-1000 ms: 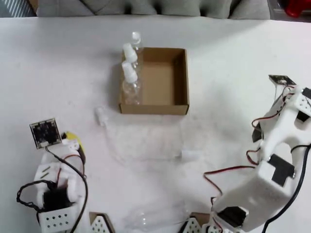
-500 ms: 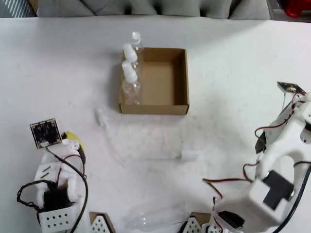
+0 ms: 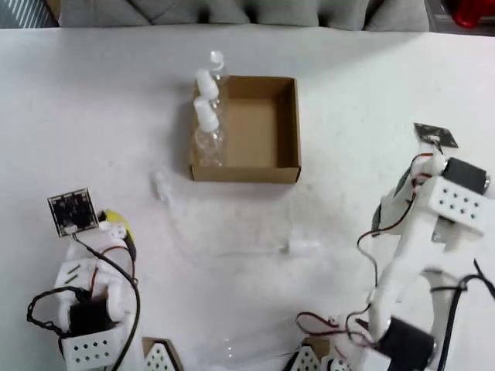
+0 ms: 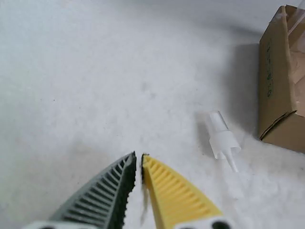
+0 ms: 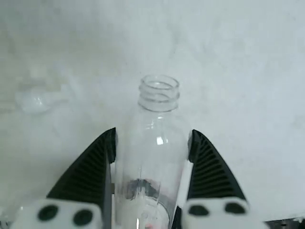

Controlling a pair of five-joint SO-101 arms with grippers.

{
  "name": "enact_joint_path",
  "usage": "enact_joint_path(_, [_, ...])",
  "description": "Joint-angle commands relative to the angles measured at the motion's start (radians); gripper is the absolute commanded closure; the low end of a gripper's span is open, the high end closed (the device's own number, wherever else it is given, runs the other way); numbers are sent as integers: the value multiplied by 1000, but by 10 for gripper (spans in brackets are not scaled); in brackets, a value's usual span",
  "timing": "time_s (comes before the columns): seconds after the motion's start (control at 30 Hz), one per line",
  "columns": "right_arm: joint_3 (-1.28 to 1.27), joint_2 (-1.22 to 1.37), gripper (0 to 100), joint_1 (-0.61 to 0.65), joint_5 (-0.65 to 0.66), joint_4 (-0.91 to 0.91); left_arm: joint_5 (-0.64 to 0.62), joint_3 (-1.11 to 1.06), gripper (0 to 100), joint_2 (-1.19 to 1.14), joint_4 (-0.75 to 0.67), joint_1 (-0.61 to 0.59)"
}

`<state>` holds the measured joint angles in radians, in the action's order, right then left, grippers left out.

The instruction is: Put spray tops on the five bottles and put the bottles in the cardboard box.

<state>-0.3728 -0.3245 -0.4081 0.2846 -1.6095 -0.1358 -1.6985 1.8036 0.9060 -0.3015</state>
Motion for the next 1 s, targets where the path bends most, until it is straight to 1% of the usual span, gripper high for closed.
enact_joint_path(0.0, [-71, -142, 982, 51, -183, 101, -3, 6, 977, 18, 3, 15])
enact_joint_path(0.17, [-167, -236, 982, 88, -193, 237, 0, 6, 977, 18, 9, 36])
enact_joint_path(0.3, [-241, -242, 982, 104, -196, 355, 66, 6, 977, 18, 9, 36])
enact_joint_path(0.43, [-315, -251, 982, 101, -196, 440, 66, 6, 978, 18, 9, 36])
enact_joint_path(0.47, [-327, -252, 982, 97, -210, 449, 66, 6, 978, 18, 9, 36])
enact_joint_path(0.6, [-353, -252, 982, 94, -334, 467, 71, 23, 978, 18, 9, 36])
enact_joint_path(0.83, [-405, -252, 982, 41, -358, 555, 75, 201, 978, 5, 115, 39])
enact_joint_path(0.9, [-423, -252, 982, 41, -359, 581, 104, 255, 978, -58, 120, 58])
enact_joint_path(0.97, [-442, -252, 982, 41, -359, 610, 107, 333, 978, -171, 121, 68])
